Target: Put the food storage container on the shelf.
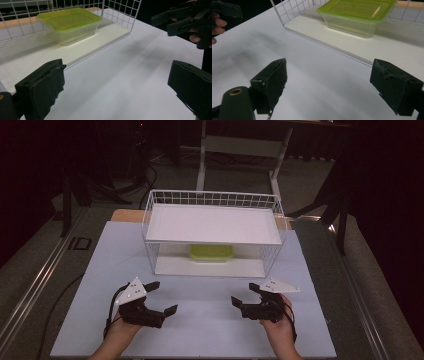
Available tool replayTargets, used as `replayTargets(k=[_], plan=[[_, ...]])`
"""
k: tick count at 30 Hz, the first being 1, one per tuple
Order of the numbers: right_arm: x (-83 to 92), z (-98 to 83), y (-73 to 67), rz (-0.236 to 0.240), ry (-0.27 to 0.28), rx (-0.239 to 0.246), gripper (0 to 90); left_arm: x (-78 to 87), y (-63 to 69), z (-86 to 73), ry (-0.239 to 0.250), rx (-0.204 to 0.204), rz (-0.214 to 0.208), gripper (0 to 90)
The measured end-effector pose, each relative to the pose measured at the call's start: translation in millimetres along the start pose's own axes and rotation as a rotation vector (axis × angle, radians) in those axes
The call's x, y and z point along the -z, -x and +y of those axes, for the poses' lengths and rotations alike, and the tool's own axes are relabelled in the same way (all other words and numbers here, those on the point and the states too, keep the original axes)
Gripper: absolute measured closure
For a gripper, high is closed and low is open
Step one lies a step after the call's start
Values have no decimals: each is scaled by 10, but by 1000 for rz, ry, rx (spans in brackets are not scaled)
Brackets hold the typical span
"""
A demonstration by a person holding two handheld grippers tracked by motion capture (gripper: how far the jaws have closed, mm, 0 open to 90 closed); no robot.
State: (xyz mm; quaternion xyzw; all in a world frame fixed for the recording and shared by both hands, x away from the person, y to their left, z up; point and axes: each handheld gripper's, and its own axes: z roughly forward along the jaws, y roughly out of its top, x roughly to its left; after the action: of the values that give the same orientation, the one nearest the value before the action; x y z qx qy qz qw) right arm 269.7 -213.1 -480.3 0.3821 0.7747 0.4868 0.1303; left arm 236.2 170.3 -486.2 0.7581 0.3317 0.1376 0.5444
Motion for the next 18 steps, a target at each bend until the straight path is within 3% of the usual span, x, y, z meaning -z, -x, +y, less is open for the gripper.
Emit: replayTargets(k=[6,8,10,18], plan=[[159,-53,43,-11,7,-7,143,106,10,-39,3,-10,-13,16],[210,-73,74,-10,7,-17,143,141,4,-78,16,3,-40,17],[261,-99,103,-24,5,-19,143,179,10,-122,10,-10,-44,16],[353,-198,135,-3,-4,-26,143,276,28,-195,-8,-17,-83,17]])
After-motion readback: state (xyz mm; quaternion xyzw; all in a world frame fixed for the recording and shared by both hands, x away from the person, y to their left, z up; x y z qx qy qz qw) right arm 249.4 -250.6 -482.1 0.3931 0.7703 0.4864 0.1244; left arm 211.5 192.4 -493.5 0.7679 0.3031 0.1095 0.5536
